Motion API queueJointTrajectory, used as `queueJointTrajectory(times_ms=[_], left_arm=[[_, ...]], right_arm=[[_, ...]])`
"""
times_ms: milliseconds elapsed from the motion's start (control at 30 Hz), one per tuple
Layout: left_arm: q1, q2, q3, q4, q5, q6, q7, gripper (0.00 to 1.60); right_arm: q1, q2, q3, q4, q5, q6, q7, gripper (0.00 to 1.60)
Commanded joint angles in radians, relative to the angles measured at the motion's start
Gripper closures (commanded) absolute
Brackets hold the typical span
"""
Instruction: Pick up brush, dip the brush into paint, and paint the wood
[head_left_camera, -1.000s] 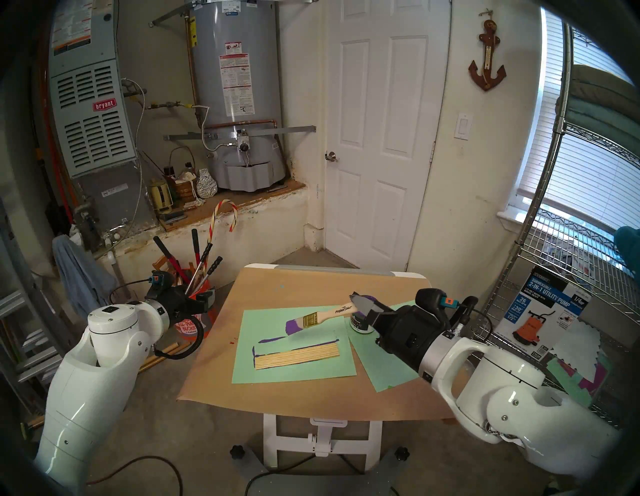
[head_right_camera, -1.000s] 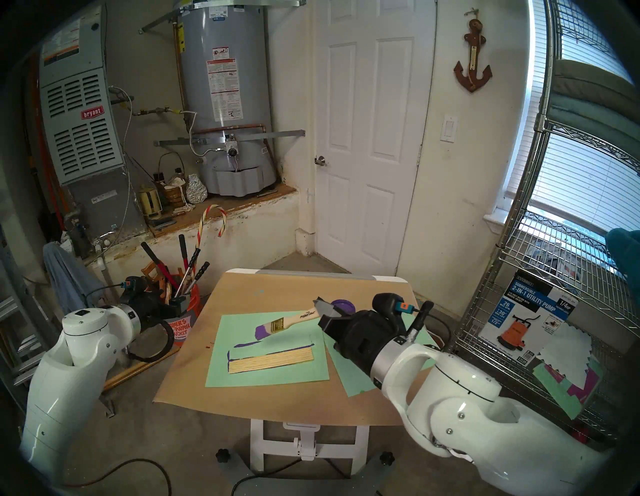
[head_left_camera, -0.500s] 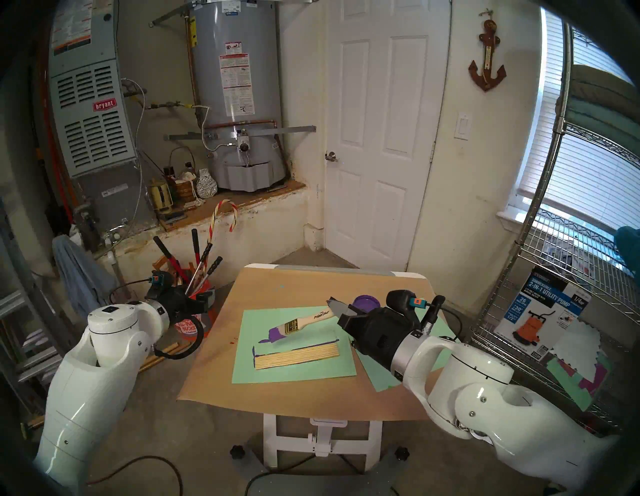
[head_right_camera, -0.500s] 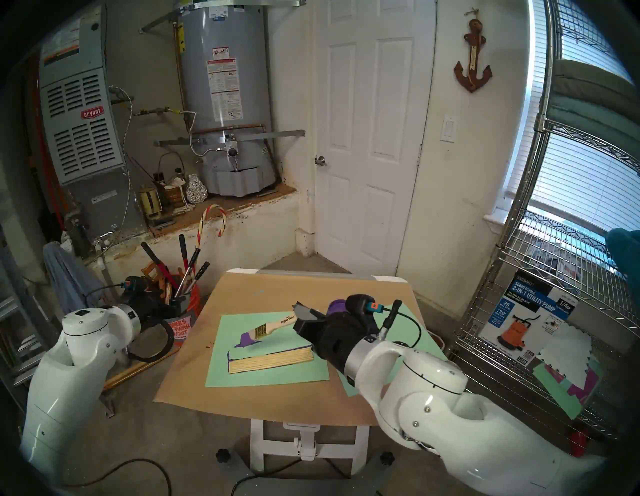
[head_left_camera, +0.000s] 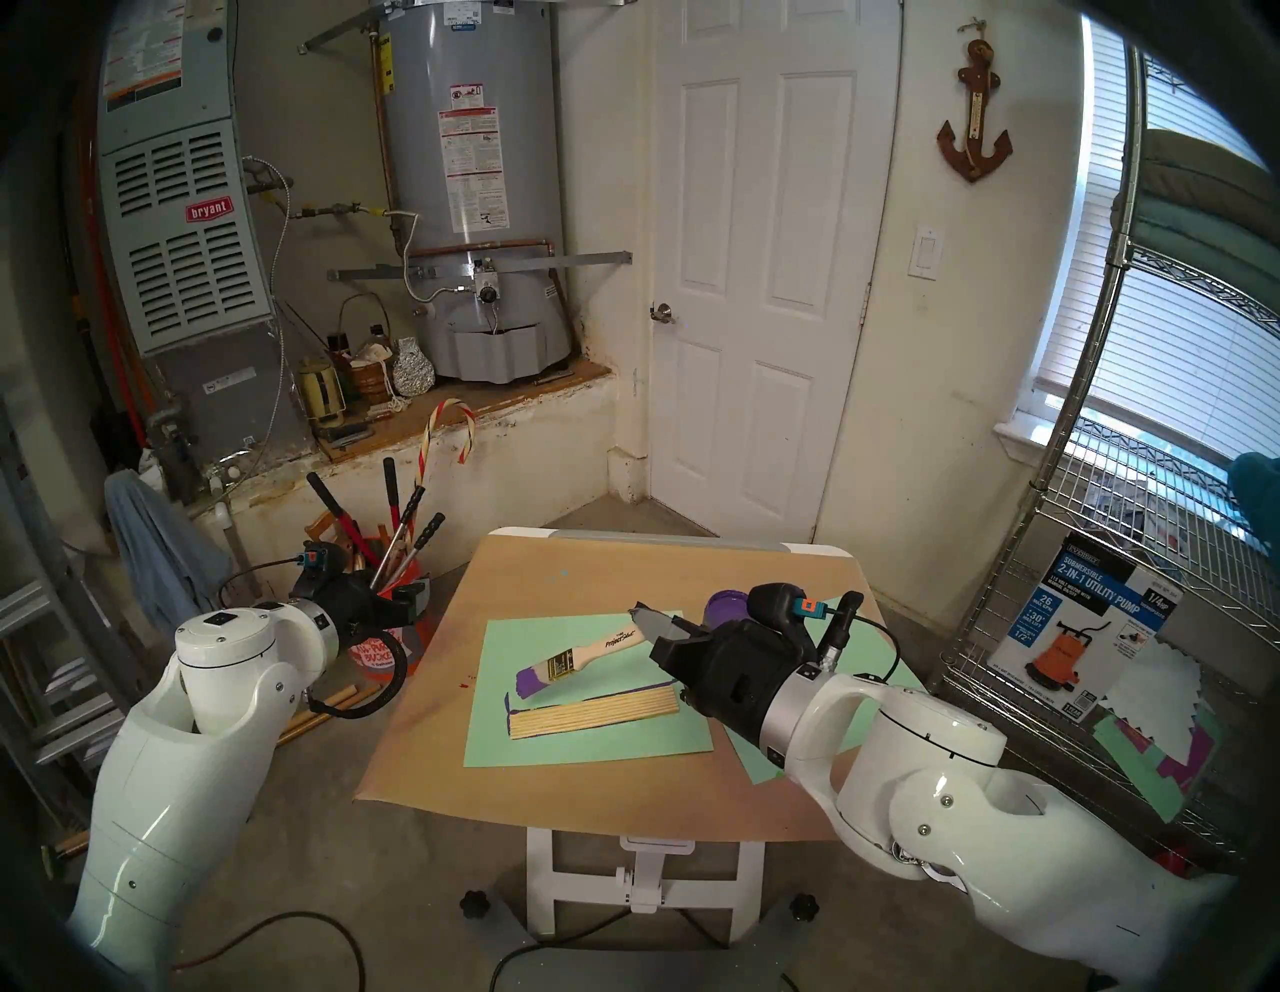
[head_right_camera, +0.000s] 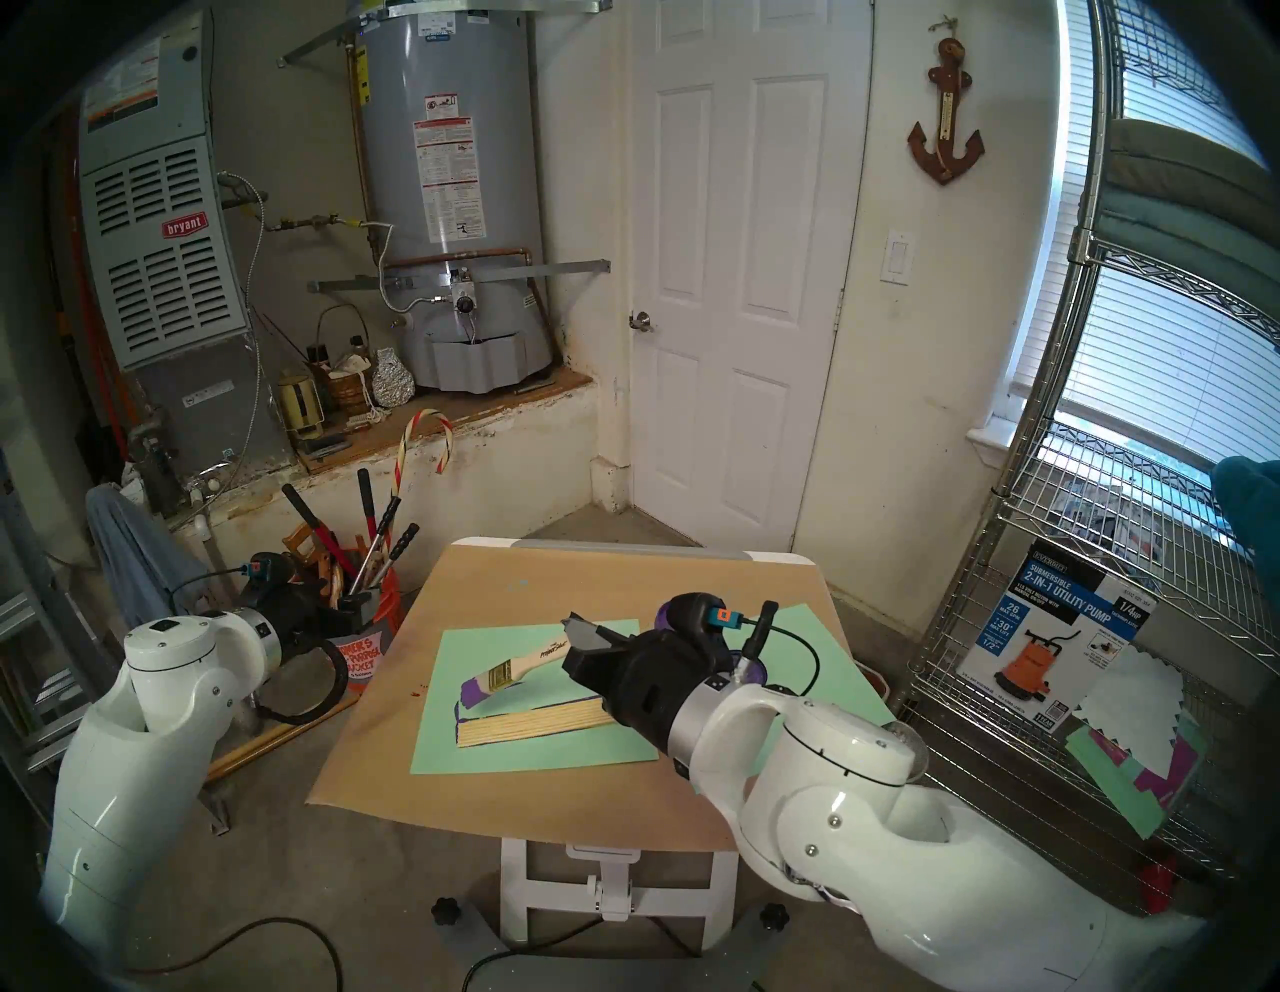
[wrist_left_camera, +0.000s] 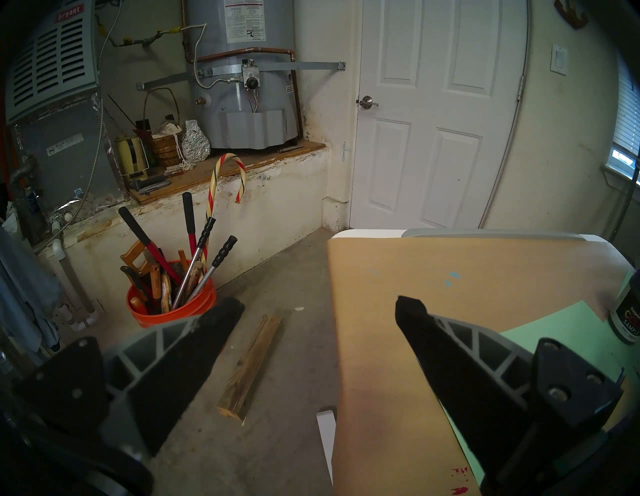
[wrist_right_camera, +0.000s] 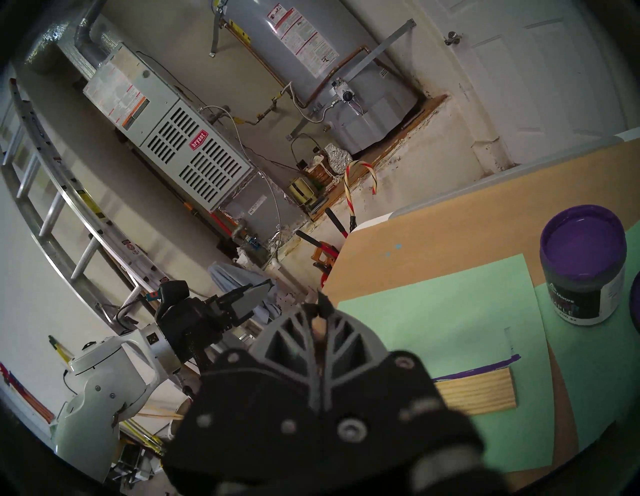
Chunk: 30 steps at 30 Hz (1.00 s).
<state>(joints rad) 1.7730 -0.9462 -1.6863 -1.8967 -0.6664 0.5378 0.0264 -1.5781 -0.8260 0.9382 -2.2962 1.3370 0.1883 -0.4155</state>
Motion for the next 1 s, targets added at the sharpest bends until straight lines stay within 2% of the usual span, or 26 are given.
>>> queueJointTrajectory(times_ms=[0,467,967], left_arm=[[-0.005,0.001,-0.011,-0.017,-0.002,-0.002,0.002,0.00],[-0.005,0.001,-0.011,-0.017,-0.002,-0.003,0.002,0.00],[-0.005,0.001,-0.011,-0.017,-0.002,-0.002,0.002,0.00]], right_arm=[[-0.002,-0.008,-0.007,-0.012,-0.007,-0.007,0.009,1.60],[0.007,-0.039,-0.049,0.008,-0.031,-0.007,-0.004,1.60],[0.005,-0.053,-0.064,0.038,-0.038,-0.015,-0.006,1.60]])
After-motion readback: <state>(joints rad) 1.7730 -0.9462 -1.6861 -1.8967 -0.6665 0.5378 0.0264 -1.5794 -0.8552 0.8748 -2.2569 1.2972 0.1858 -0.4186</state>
